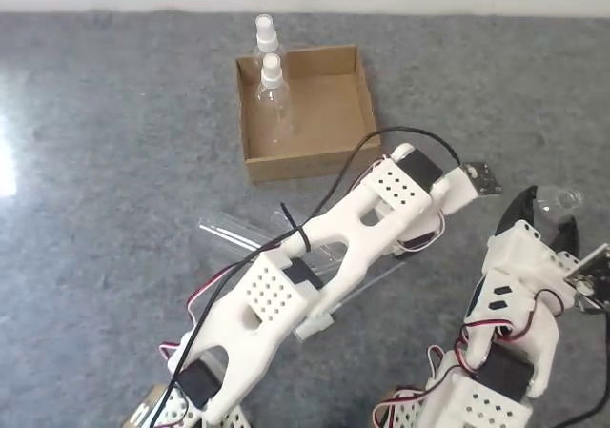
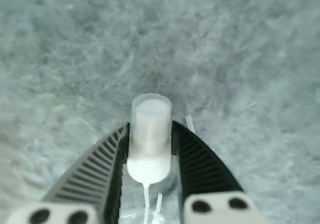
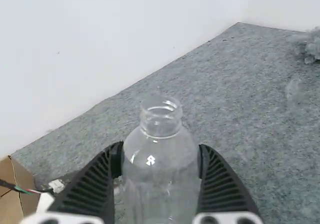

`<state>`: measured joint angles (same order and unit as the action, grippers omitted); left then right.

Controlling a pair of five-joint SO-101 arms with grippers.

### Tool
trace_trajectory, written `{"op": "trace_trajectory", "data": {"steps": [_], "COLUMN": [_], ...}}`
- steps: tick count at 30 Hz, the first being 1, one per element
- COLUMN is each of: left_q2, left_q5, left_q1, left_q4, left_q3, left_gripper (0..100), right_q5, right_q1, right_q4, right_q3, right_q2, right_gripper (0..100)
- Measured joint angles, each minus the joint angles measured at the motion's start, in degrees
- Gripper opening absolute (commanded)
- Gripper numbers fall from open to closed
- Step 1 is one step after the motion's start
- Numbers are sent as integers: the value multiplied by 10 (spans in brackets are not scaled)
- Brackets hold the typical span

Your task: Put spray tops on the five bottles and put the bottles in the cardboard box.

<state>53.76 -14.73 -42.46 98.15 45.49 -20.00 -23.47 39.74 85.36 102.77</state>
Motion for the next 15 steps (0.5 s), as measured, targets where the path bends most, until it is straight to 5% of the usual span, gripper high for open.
{"op": "trace_trajectory", "data": {"steps": [15], "left_q2": [-93], "left_q5": [33], "left_q1": [8], "left_q4": [2], "left_q3": [-70], "left_gripper": [13], "right_q5": [0], "right_q1": [0], "right_q4": [0], "right_q3": [0], "right_q2": [0], "right_gripper": [45]}}
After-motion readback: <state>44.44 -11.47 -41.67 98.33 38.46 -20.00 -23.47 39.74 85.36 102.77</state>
